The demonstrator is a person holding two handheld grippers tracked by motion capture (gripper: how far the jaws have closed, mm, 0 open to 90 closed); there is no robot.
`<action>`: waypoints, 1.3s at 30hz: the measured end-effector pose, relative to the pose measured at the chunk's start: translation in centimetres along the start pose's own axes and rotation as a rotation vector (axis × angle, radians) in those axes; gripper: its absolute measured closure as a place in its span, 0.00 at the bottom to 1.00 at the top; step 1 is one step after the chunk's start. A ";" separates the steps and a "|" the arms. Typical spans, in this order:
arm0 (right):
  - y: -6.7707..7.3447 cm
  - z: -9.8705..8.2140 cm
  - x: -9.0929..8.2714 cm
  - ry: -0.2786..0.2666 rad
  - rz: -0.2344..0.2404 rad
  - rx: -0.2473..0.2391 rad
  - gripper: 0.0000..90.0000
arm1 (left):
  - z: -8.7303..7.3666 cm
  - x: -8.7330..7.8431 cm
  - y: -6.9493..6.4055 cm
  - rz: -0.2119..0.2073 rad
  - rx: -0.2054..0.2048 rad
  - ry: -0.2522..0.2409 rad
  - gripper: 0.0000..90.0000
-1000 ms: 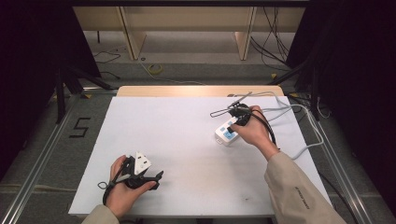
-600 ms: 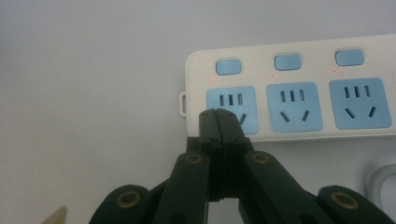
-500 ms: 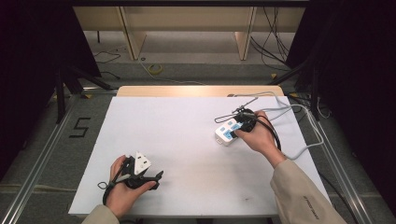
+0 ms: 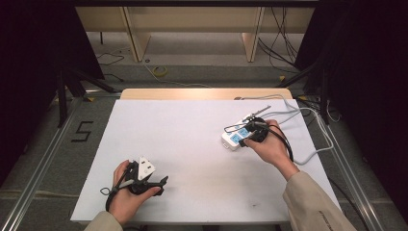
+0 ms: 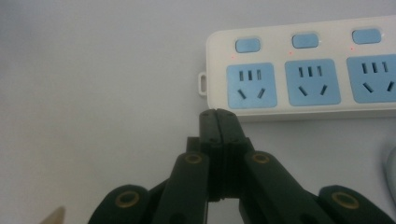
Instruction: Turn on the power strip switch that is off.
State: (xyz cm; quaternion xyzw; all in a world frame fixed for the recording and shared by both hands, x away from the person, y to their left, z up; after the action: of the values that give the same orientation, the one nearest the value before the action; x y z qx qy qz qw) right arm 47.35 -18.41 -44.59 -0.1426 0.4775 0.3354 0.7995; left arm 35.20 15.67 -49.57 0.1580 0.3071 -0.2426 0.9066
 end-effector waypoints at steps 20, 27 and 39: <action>0.5 -5.3 -1.7 -0.104 0.027 0.018 0.90 | -0.1 0.0 0.1 0.003 -0.003 0.000 0.18; 0.5 -7.4 -2.3 -0.155 0.023 0.014 0.82 | -0.1 0.1 0.2 0.005 -0.005 0.001 0.18; 0.8 -11.4 -2.5 -0.214 0.021 0.029 0.72 | -0.2 0.1 0.4 0.012 -0.016 -0.001 0.18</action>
State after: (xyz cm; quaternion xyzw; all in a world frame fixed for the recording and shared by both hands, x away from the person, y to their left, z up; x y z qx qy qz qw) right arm 38.40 -25.12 -48.13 -0.0897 0.3956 0.3500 0.8444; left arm 35.43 16.04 -49.71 0.1524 0.3078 -0.2349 0.9093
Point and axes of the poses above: each handheld gripper's, and its own axes: x roughly forward along the jaws, z roughly out of its top, y roughly to its left, the point moved 4 cm from there along x, roughly forward along the jaws, and after that the axes turned 2 degrees about -x, right-handed, at the moved point
